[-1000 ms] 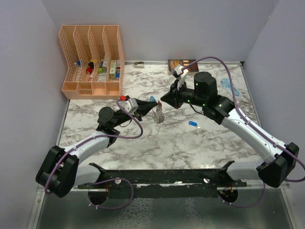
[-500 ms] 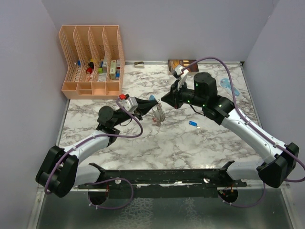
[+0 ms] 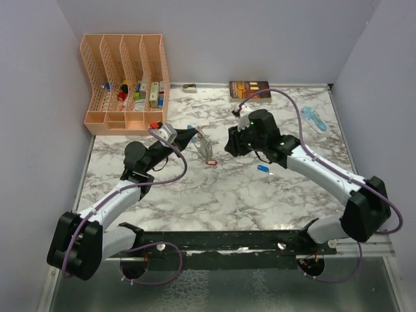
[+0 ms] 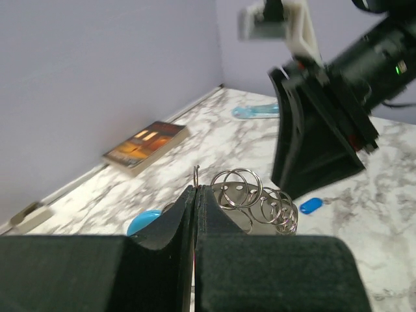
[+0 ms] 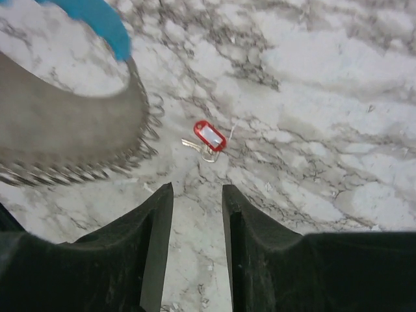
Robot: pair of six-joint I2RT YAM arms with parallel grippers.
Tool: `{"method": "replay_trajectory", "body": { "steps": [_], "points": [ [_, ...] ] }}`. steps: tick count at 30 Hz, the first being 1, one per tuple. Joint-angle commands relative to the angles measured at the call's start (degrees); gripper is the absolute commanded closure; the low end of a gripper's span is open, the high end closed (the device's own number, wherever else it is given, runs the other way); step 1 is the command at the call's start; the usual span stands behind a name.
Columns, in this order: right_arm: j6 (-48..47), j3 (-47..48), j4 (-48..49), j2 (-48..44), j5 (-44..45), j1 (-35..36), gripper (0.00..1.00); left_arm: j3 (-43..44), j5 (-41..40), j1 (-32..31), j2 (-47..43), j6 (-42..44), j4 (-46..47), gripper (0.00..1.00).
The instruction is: Put the keys on the keyring
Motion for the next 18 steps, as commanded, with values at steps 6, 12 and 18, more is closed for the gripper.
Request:
{"method": "replay_trajectory", "body": {
  "steps": [6,12,18],
  "points": [
    [5.78,12.30,-6.53,23.40,-0.47,2.00,0.45,-1.31,-5.78,7.90,-6.12,1.07,-7.85,1.00],
    [7.33,22.94,-16.09,30.86,6.06,4.94,0.54,-2.50,-6.10,8.29,-8.75,2.55,-9.56,1.00],
    [10.55,25.39,-20.14,35.43,7.16,6.48,0.61,-3.15,-6.44,8.38,-9.48,2.69,-9.40,1.00]
  ]
}}
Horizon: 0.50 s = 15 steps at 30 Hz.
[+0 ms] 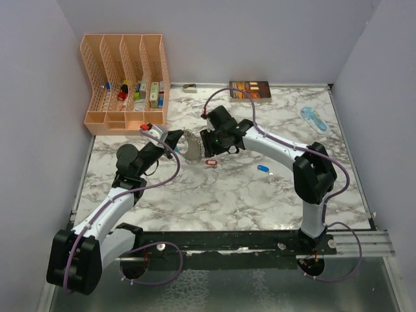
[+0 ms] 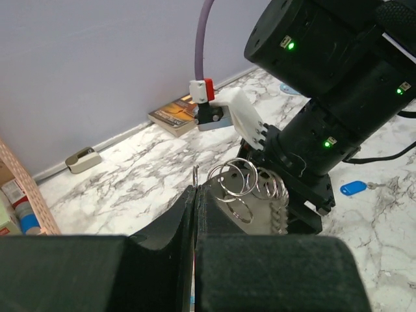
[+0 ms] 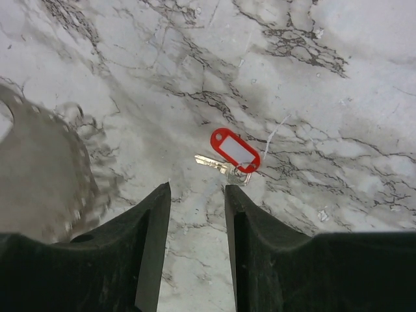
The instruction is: Put the keys on the keyring
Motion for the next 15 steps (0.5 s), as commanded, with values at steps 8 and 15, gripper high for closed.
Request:
{"method": "replay_trajectory", "body": {
  "steps": [8,15],
  "points": [
    [6.77,0.24,-5.71,6.20,5.65,1.03,0.61,-1.00,-1.95,0.48,-2.13,0.95,2.50,1.00],
    [7.00,1.40,-6.00,9.72,6.44,1.03,0.61,-1.52,-2.39,0.60,-3.06,1.03,2.16,1.00]
  ]
}}
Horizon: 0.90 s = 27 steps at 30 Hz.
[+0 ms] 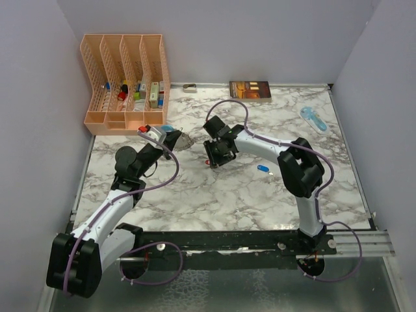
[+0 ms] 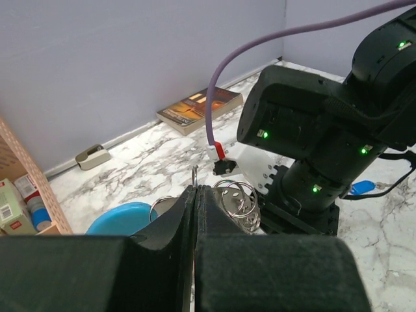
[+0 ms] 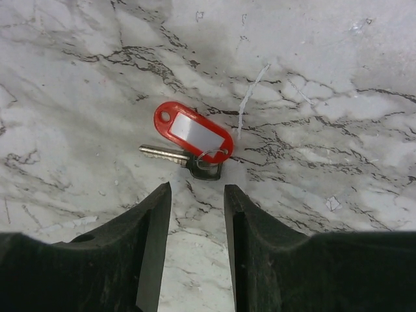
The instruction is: Put the keys on the keyring
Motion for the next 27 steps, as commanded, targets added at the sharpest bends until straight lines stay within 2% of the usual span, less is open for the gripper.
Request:
{"method": "replay_trajectory", "body": {
  "steps": [1,12,19,23,27],
  "points": [
    [1.02,1.86,-0.92,2.84,2.49,0.15,0.61,-0.17,-1.51,0.37,-1.70,0.46,2.55,1.00],
    [-0.14,6.04,-1.34,7.09,4.53,0.17,0.63,-0.30,-1.69,0.46,-1.72,0.56,3.13,1.00],
    [-0.57,4.87,-1.33,7.48,3.41,0.09,0.78,-0.34,-1.79,0.56,-1.73,0.49,3.01,1.00],
    [-0.46,3.80,-2.13,6.78,4.77,0.08,0.97,-0.28,-1.69,0.50,-1.56,0.31,3.23,1.00],
    [-0.65,2.32,-2.80,4.50,6.72,0.00,0.99,-0.04,-1.54,0.55,-1.18,-0.01,3.88,1.00]
  ]
}}
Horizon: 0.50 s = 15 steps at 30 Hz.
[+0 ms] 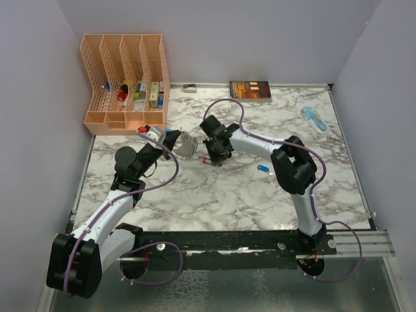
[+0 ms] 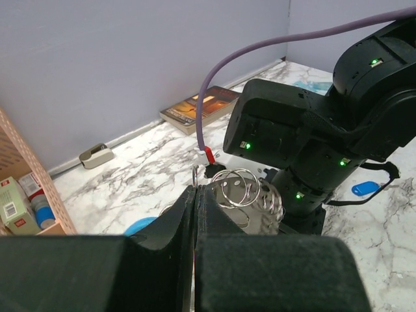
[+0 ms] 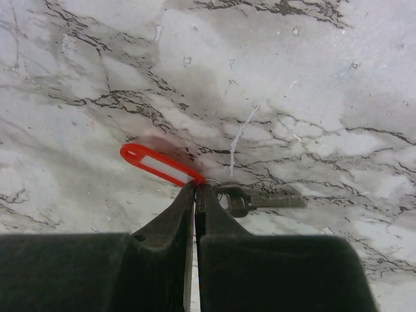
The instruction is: Put the keys on the keyring
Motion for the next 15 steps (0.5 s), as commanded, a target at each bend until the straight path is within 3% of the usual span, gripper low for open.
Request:
{"method": "replay_trajectory", "body": {
  "steps": [1,7,12,15],
  "points": [
    [-0.57,-3.17,-2.17,-2.06,4.05,-0.04,0.99,0.31,-0.83,0.17,-0.65,-0.39,3.94,1.00],
    [-5.50,-11.77,3.45,-15.71,1.96,-3.19,0.99,1.86,2.17,0.17,0.17,-0.77,5.00,1.00],
    [-10.44,-18.56,10.52,-31.01,-14.58,-11.08,0.99,2.95,7.90,0.22,2.04,-0.10,5.89,1.00],
    [-11.83,-18.60,11.14,-35.08,-22.70,-14.69,0.99,3.42,11.81,0.22,3.30,-0.93,7.02,1.00]
  ]
}}
